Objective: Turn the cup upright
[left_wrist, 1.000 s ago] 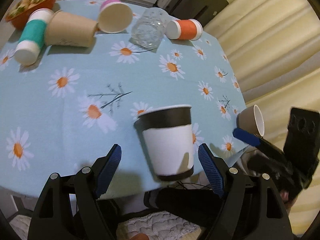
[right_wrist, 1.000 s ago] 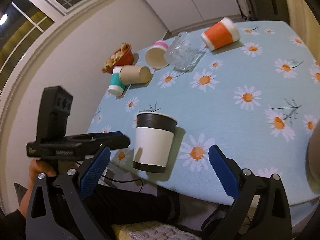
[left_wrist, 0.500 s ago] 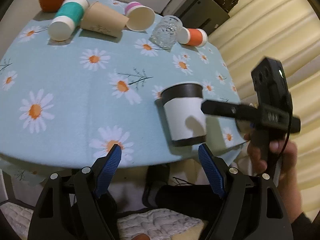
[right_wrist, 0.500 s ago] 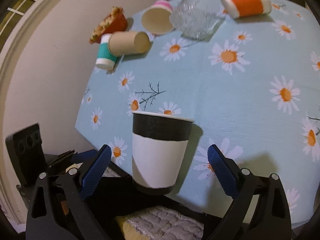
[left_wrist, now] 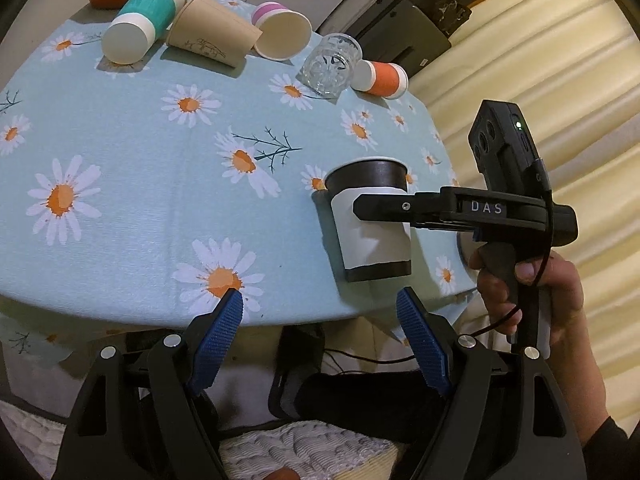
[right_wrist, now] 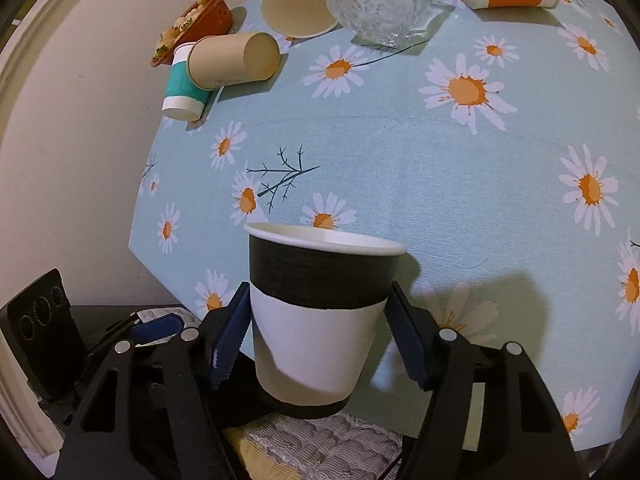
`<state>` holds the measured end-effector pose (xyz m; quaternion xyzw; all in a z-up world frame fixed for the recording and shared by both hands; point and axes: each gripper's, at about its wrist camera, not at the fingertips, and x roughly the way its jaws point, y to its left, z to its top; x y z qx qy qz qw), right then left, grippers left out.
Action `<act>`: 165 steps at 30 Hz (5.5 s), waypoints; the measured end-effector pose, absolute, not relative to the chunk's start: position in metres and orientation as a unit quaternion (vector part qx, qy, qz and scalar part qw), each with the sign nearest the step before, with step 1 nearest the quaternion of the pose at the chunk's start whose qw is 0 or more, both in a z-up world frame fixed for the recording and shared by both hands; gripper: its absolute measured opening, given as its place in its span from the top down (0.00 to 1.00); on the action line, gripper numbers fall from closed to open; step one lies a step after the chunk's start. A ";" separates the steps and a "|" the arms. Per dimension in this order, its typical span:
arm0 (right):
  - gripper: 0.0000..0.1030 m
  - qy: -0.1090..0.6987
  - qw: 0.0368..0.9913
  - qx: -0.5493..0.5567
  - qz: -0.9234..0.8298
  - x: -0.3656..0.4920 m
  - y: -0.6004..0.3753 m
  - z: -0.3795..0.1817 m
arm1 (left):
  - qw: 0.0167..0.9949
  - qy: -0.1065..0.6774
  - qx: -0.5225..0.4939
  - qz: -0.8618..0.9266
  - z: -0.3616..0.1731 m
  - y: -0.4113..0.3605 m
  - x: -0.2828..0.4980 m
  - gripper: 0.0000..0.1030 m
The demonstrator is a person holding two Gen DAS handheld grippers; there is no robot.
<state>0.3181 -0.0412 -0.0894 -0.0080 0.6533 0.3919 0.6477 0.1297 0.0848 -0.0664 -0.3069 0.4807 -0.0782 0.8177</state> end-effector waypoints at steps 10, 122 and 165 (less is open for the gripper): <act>0.36 0.621 0.674 0.000 0.400 0.312 -0.053 -0.063 | 0.817 0.468 -0.327 -0.080 -0.071 0.087 0.127 0.25; 0.05 0.205 0.920 -0.080 0.324 0.094 -0.187 0.006 | 0.951 0.281 -0.127 -0.014 -0.003 0.035 0.026 0.06; 0.05 0.213 0.917 -0.076 0.330 0.083 -0.192 -0.006 | 0.964 0.254 -0.067 -0.024 -0.004 0.013 -0.010 0.06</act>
